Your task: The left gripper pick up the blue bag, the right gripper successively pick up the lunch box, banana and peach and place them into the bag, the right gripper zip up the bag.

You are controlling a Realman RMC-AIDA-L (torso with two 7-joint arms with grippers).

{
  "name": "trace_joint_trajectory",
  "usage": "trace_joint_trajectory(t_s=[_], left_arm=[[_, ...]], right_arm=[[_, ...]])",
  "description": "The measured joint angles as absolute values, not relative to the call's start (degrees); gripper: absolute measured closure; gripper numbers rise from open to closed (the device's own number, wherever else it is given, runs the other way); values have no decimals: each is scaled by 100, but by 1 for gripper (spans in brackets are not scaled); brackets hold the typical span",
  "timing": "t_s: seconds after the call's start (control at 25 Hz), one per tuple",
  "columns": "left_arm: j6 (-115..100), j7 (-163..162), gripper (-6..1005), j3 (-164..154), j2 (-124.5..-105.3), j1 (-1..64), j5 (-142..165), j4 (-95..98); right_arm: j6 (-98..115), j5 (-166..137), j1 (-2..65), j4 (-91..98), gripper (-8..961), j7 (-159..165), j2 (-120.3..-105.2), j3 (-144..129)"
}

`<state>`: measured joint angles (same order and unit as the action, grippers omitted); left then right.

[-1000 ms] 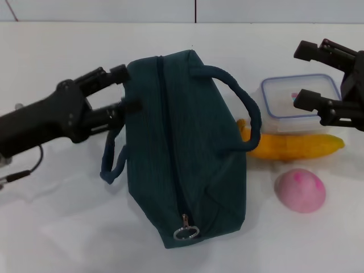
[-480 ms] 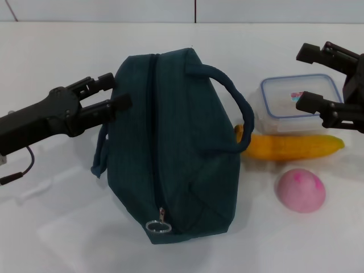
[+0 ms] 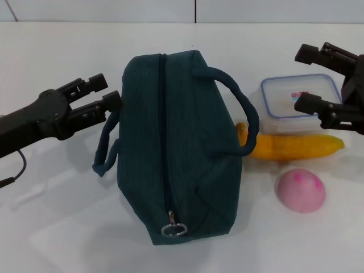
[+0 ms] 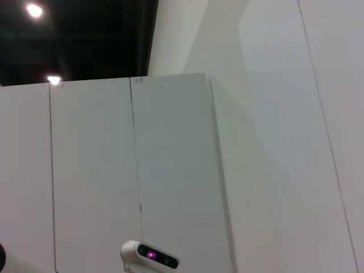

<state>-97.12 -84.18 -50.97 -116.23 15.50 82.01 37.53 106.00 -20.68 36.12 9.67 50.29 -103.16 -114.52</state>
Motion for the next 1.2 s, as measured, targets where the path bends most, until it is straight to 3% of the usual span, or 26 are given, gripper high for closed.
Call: trace_joint_trajectory(t_s=[0.96,1.2], left_arm=[[-9283,-9464,167,-4967,-11803,2092,9075,3770],[-9259,-8878,321,-5003,-11891,2106,9109,3767]], right_arm=[[10566,-2033,3527,968,73,5013,-10451,-11444],[10279,-2043,3274,907,74,4993,-10546,-11222]])
